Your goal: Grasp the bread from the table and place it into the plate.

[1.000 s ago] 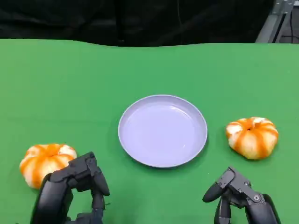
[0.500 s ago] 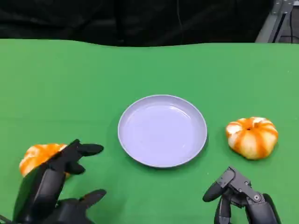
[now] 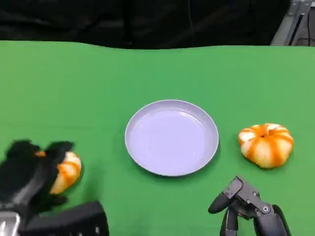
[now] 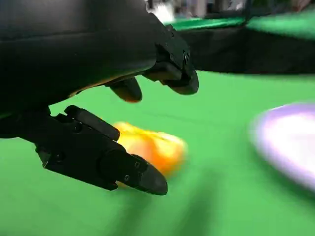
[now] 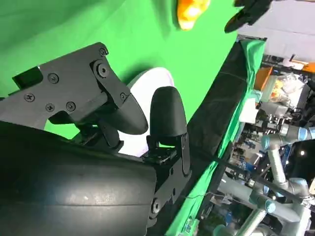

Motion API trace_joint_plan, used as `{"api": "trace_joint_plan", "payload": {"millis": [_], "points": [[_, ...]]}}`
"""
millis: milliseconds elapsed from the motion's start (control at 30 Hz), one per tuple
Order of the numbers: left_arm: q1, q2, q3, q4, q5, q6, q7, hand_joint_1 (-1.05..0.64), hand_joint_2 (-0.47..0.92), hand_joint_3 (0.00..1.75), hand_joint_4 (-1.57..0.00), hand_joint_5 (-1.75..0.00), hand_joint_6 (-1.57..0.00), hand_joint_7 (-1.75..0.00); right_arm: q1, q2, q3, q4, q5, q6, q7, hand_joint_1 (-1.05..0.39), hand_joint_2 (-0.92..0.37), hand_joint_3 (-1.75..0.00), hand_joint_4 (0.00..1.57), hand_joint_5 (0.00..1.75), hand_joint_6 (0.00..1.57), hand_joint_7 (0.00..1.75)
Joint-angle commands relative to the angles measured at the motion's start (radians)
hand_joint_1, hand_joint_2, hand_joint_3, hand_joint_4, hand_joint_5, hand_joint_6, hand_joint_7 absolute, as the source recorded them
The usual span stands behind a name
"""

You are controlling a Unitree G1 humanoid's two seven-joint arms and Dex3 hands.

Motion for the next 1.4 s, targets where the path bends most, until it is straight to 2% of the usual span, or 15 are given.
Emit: {"api": "trace_joint_plan", "payload": {"millis": [33, 300, 633, 733, 767, 800, 833, 867, 900, 933, 967, 1000, 1067, 1167, 1400], "points": [[-0.090, 0.006, -0.059, 0.150, 0.039, 0.085, -0.033, -0.44, 0.82, 0.00, 0.00, -0.63, -0.26, -0.16, 0.008, 0.001, -0.001, -0.023, 0.009, 0.011, 0.000, -0.15, -0.71, -1.44, 0.82, 1.75, 0.43, 1.75], [-0.201, 0.012, -0.119, 0.388, -0.007, 0.118, 0.059, -0.42, 0.82, 0.01, 0.00, -0.65, -0.28, -0.11, 0.016, -0.004, 0.000, -0.035, -0.005, 0.014, -0.004, -0.14, -0.71, -1.44, 0.81, 1.75, 0.42, 1.75], [-0.325, 0.017, -0.182, 0.650, -0.134, 0.108, 0.057, -0.49, 0.88, 0.02, 0.00, -0.56, -0.27, -0.07, 0.026, -0.010, -0.003, -0.044, -0.009, 0.011, -0.005, -0.13, -0.72, -1.44, 0.81, 1.75, 0.42, 1.75], [-0.342, 0.021, -0.180, 0.724, -0.199, 0.036, 0.115, -0.45, 0.92, 0.03, -0.16, -0.52, -0.36, -0.04, 0.029, -0.013, -0.007, -0.045, -0.020, 0.011, -0.011, -0.14, -0.71, -1.43, 0.80, 1.75, 0.42, 1.75], [-0.330, 0.026, -0.173, 0.725, -0.219, -0.020, 0.195, -0.41, 0.88, 0.02, -0.38, -0.61, -0.55, -0.11, 0.031, -0.014, -0.007, -0.048, -0.025, 0.013, -0.012, -0.14, -0.71, -1.42, 0.81, 1.75, 0.42, 1.75], [-0.323, 0.031, -0.171, 0.728, -0.233, -0.062, 0.257, -0.32, 0.84, 0.01, -0.76, -0.88, -0.93, -0.28, 0.032, -0.015, -0.008, -0.050, -0.029, 0.014, -0.013, -0.15, -0.71, -1.42, 0.81, 1.75, 0.42, 1.75], [-0.315, 0.038, -0.174, 0.741, -0.234, -0.125, 0.367, -0.29, 0.83, 0.01, -0.87, -1.00, -1.06, -0.34, 0.032, -0.014, -0.007, -0.048, -0.027, 0.011, -0.013, -0.14, -0.71, -1.42, 0.81, 1.75, 0.42, 1.75], [-0.312, 0.045, -0.181, 0.756, -0.230, -0.173, 0.461, -0.21, 0.84, 0.04, -0.93, -1.36, -1.01, -0.89, 0.032, -0.014, -0.007, -0.046, -0.023, 0.007, -0.011, -0.14, -0.71, -1.42, 0.81, 1.75, 0.42, 1.75], [-0.312, 0.049, -0.187, 0.770, -0.225, -0.211, 0.537, -0.15, 0.84, 0.07, -0.98, -1.59, -0.89, -1.40, 0.031, -0.013, -0.006, -0.044, -0.018, 0.005, -0.009, -0.13, -0.72, -1.42, 0.81, 1.75, 0.42, 1.75], [-0.314, 0.051, -0.190, 0.783, -0.221, -0.249, 0.615, -0.13, 0.84, 0.09, -0.99, -1.67, -0.85, -1.57, 0.030, -0.013, -0.006, -0.042, -0.017, 0.003, -0.008, -0.13, -0.72, -1.42, 0.81, 1.75, 0.42, 1.75], [-0.319, 0.054, -0.194, 0.791, -0.221, -0.275, 0.660, -0.11, 0.67, 0.46, -0.99, -1.71, -0.83, -1.65, 0.029, -0.013, -0.005, -0.042, -0.017, 0.003, -0.008, -0.13, -0.72, -1.42, 0.81, 1.75, 0.42, 1.75], [-0.323, 0.056, -0.197, 0.801, -0.222, -0.294, 0.692, -0.10, 0.42, 0.97, -0.99, -1.73, -0.82, -1.71, 0.028, -0.012, -0.005, -0.041, -0.017, 0.004, -0.007, -0.13, -0.72, -1.42, 0.81, 1.75, 0.42, 1.75], [-0.336, 0.063, -0.206, 0.820, -0.220, -0.331, 0.749, -0.10, 0.28, 1.24, -0.99, -1.74, -0.81, -1.74, 0.027, -0.011, -0.005, -0.041, -0.016, 0.006, -0.007, -0.13, -0.72, -1.42, 0.81, 1.75, 0.41, 1.75], [-0.355, 0.074, -0.221, 0.838, -0.207, -0.372, 0.837, -0.11, 0.21, 1.28, -0.98, -1.75, -0.77, -1.75, 0.023, -0.010, -0.005, -0.038, -0.016, 0.007, -0.008, -0.13, -0.72, -1.42, 0.80, 1.75, 0.41, 1.75], [-0.391, 0.086, -0.257, 0.839, -0.169, -0.446, 1.017, -0.09, 0.12, 1.34, -1.06, -1.75, -0.88, -1.75, 0.024, -0.007, -0.001, -0.040, -0.013, 0.010, -0.007, -0.14, -0.72, -1.42, 0.80, 1.75, 0.41, 1.75]]}}
